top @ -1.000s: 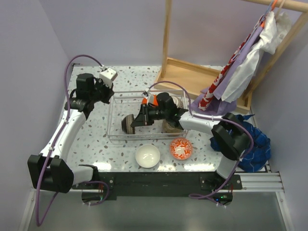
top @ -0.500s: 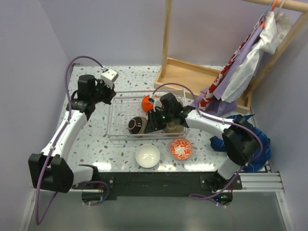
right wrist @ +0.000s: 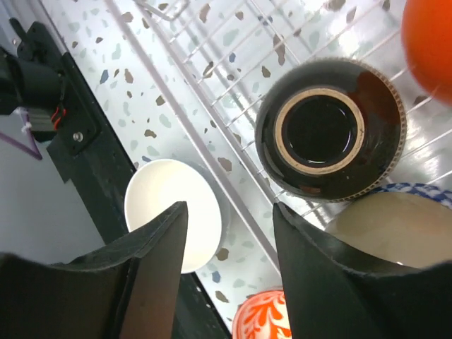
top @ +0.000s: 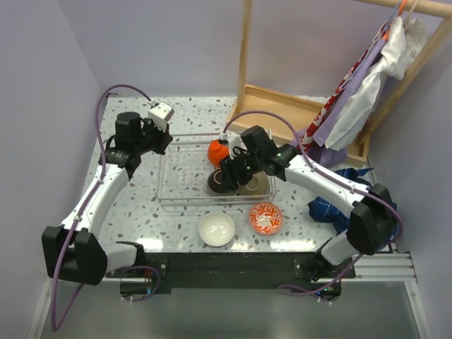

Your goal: Load the bowls into the dish rack

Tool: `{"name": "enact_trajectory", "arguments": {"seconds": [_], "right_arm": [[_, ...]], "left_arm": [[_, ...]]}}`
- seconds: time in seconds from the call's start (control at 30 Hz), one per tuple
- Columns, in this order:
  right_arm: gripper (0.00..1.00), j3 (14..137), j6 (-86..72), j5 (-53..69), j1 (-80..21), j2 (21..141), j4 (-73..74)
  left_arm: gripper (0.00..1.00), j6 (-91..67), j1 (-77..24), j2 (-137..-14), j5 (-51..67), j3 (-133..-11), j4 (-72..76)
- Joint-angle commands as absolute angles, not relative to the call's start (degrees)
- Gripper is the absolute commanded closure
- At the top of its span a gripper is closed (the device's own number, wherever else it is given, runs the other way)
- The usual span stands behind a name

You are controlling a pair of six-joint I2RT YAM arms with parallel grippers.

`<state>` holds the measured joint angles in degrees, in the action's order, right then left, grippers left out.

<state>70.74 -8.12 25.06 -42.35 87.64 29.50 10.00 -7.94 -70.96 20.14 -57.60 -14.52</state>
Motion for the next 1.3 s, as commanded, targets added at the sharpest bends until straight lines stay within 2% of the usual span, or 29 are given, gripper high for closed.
{"name": "enact_trajectory", "arguments": {"seconds": [0.0, 0.13, 0.17, 0.27, 0.37, 0.5, 0.57, 0.73, 1.0, 1.27], "right_arm": [[0.37, 73.3, 4.2, 26.1, -42.5, 81.0, 34.2], [0.34, 76.3, 19.3, 23.4, -42.5, 77.3, 45.6], [0.33, 76.4, 25.7, 23.1, -42.5, 75.1, 47.8], [0.33, 75.0, 37.2, 20.7, -42.5, 69.0, 56.8], [0.33, 70.2, 42.3, 17.5, -42.5, 63.7, 63.2], [0.35, 63.9, 49.8, 13.2, -42.5, 59.9, 70.9], [0.36, 60.7, 51.9, 8.4, -42.5, 58.8, 70.8], [0.36, 56.3, 56.9, 4.8, -42.5, 55.5, 70.5], [0.36, 54.6, 59.3, 11.3, -42.5, 53.8, 67.6], [0.40, 50.5, 61.9, 16.2, -42.5, 56.9, 60.4]], "left_arm": [[0.81, 9.8, -8.2, -66.5, 19.4, -59.0, -11.3], [0.71, 9.2, -8.2, -64.0, 20.0, -57.9, -11.0], [0.66, 9.2, -8.2, -63.5, 20.0, -57.0, -10.9], [0.55, 9.1, -8.2, -61.6, 19.4, -56.5, -12.4], [0.44, 9.1, -8.2, -59.6, 17.8, -55.6, -15.0], [0.42, 9.8, -8.1, -56.3, 17.8, -53.9, -18.7], [0.41, 8.9, -8.1, -54.2, 17.5, -51.3, -18.9], [0.39, 8.3, -8.1, -49.9, 18.1, -47.3, -20.3], [0.41, 12.4, -7.0, -50.8, 18.4, -43.3, -21.7], [0.42, 17.5, -1.9, -56.2, 18.3, -49.7, -25.9]]}}
